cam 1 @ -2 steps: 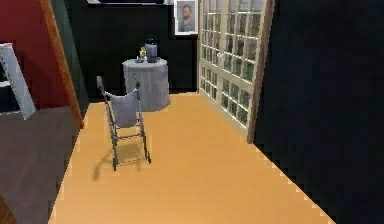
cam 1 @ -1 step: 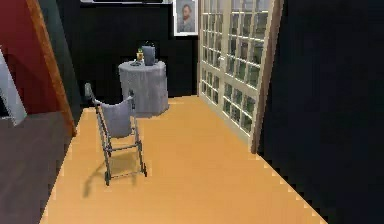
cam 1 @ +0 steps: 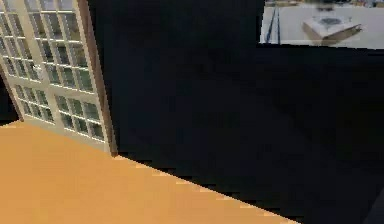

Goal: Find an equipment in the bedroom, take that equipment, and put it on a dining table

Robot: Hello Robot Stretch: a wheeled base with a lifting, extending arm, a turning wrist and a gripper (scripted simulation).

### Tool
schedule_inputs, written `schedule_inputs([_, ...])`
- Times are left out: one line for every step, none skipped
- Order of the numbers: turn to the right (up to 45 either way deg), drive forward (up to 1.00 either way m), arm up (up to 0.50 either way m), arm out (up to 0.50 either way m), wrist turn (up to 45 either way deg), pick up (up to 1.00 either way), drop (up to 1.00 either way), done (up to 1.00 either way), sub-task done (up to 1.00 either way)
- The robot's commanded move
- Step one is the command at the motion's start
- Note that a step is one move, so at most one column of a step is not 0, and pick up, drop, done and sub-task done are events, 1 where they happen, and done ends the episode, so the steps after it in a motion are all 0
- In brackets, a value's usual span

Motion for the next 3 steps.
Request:
schedule_inputs([45.0,0.0,0.0,0.0,0.0,0.0,0.0,0.0,0.0])
schedule_inputs([45.0,0.0,0.0,0.0,0.0,0.0,0.0,0.0,0.0])
schedule_inputs([15.0,0.0,0.0,0.0,0.0,0.0,0.0,0.0,0.0])
